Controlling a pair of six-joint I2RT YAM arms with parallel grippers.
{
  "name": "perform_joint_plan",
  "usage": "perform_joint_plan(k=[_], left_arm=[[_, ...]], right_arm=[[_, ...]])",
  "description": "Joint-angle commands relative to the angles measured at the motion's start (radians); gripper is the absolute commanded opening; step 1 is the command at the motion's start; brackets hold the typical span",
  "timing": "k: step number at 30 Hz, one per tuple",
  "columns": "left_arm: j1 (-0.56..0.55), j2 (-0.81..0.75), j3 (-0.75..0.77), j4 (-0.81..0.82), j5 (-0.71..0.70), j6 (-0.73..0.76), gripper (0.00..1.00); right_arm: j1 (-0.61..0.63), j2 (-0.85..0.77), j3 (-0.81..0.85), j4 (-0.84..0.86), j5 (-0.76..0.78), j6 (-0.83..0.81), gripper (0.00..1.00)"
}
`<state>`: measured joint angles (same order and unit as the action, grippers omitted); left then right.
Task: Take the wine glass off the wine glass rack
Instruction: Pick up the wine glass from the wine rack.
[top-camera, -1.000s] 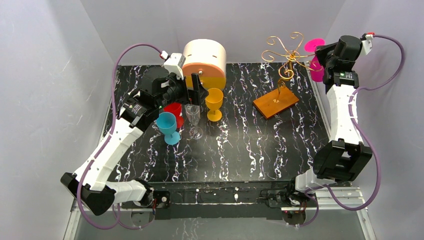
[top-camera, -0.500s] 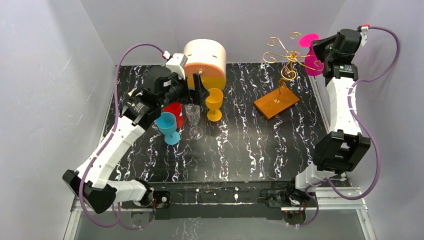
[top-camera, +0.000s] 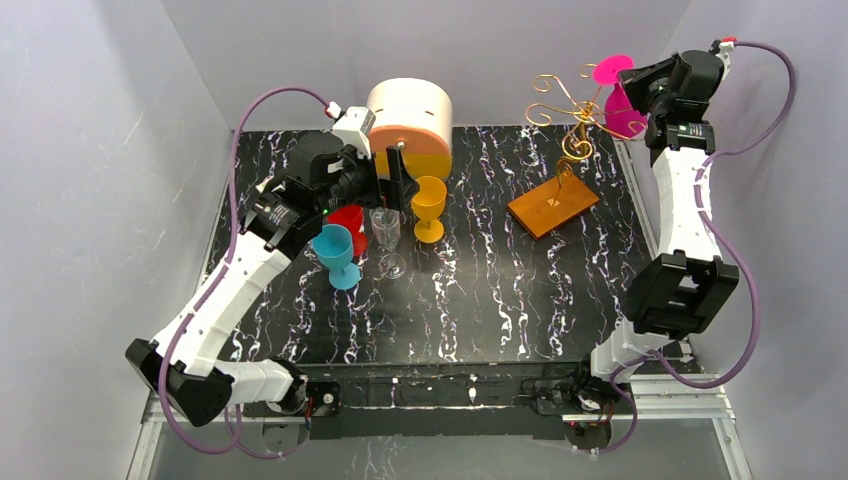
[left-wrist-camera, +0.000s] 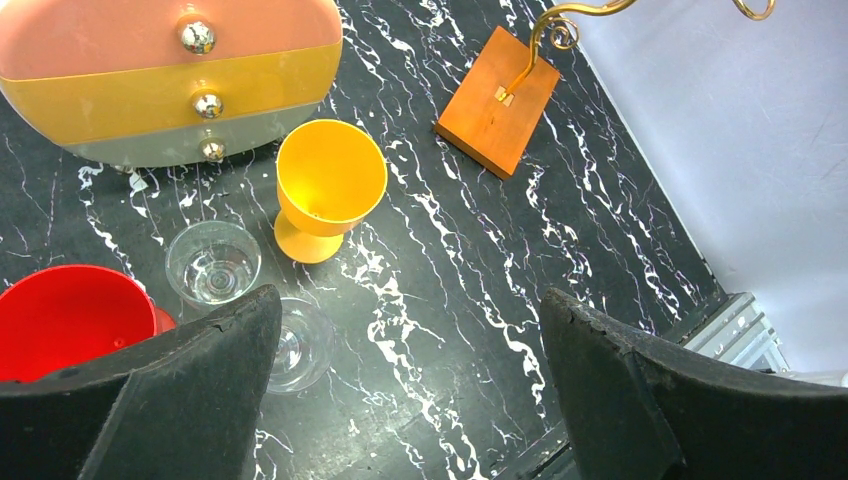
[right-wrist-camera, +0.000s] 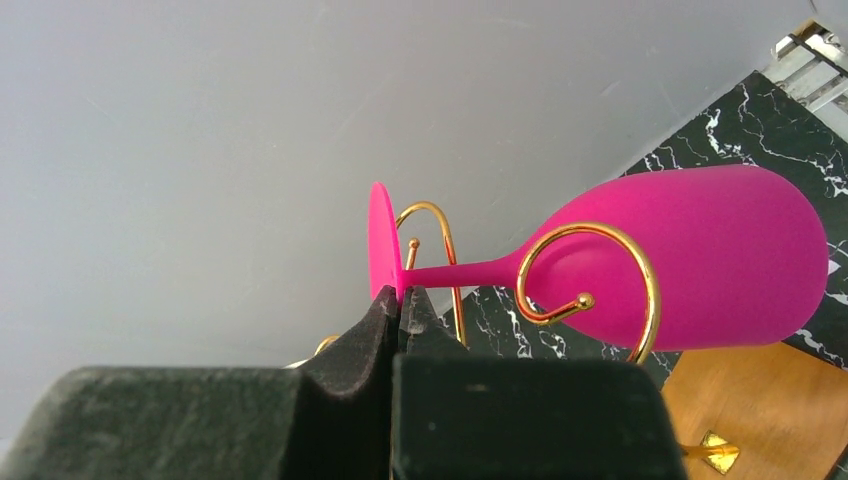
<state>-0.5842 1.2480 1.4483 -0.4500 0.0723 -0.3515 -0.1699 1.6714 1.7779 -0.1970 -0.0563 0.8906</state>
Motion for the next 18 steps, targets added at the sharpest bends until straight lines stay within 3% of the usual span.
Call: perform_joint_plan(k=[1,18], left_arm=[[0.004,-0.002,0.032,0.001,0.015,0.002,0.98],[0.004,0.004,0.032,0.002,0.019,-0.001,0.98]], right_arm=[[-0.003,0.016,0.058,0.097,-0.02,-0.017,0.01],[0.033,0.158,0.226,0.187,-0.21,-0.154,0.01]])
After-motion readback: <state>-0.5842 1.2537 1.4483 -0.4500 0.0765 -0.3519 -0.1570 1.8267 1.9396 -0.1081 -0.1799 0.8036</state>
